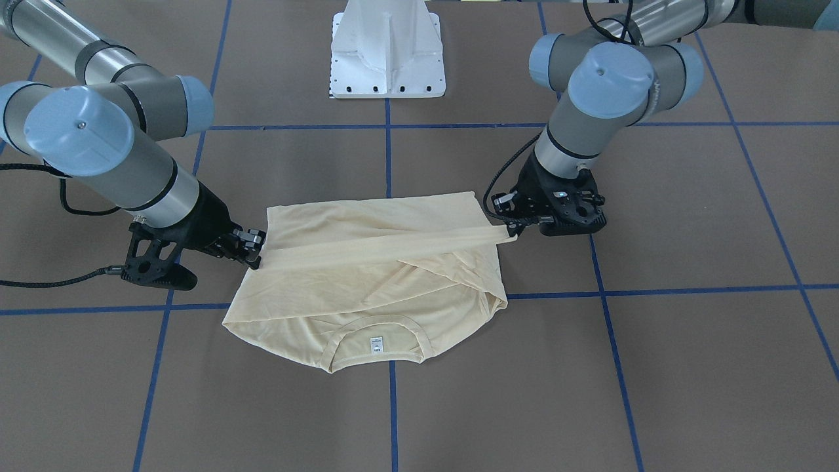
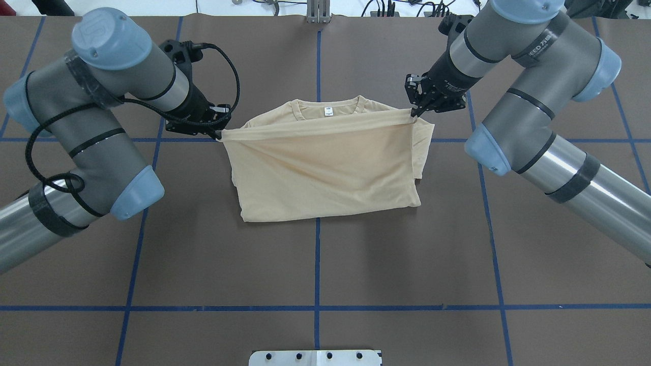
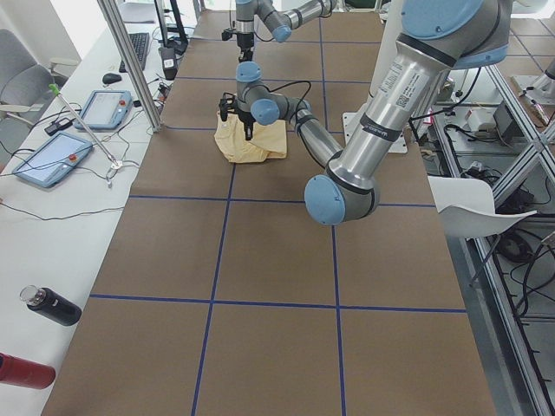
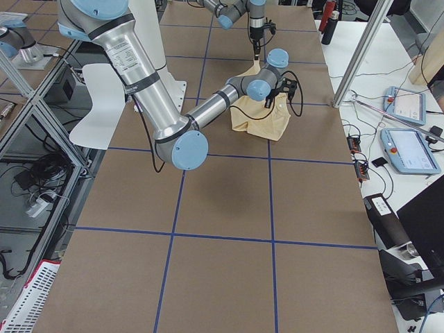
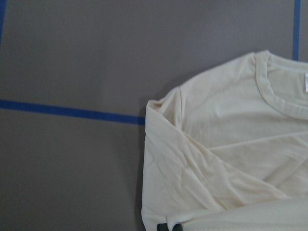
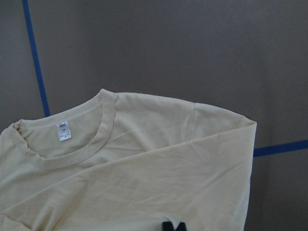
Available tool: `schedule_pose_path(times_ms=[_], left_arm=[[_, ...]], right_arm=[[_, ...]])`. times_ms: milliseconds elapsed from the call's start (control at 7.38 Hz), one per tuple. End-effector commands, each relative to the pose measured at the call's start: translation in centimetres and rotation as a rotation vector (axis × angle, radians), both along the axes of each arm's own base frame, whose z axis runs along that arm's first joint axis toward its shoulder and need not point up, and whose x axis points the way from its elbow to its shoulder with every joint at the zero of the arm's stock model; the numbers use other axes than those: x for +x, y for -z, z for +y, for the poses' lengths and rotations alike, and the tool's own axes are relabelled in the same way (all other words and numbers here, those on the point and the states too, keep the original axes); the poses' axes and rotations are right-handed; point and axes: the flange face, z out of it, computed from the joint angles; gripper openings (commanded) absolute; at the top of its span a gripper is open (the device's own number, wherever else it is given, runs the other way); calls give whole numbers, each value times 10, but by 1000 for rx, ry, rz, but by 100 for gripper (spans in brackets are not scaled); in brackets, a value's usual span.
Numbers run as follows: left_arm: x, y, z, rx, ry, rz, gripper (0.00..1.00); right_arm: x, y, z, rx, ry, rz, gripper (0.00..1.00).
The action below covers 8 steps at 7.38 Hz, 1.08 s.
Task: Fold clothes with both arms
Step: 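Lift the hem with both grippers and fold it toward the collar, then lower the hem onto the collar edge with both grippers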
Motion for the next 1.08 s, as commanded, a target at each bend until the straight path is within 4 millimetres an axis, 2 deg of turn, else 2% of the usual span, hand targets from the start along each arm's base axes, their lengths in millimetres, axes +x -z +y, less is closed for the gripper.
schedule_pose_path(times_ms=[0, 271, 406, 677, 948], left_arm=[[17, 0, -46, -2, 40, 21, 0], [33, -15, -58, -24, 56, 36, 0], [47, -26, -56, -50, 48, 20, 0], [57, -28, -51, -58, 42, 16, 0], [78, -25, -35, -57, 17, 28, 0]], right_arm=[[-11, -16, -23, 7, -17, 58, 0], [-18, -17, -30, 25, -20, 47, 0], [-23, -16, -38, 28, -23, 49, 0], [-40, -26, -54, 38, -29, 56, 0], [-54, -44, -51, 48, -13, 50, 0]])
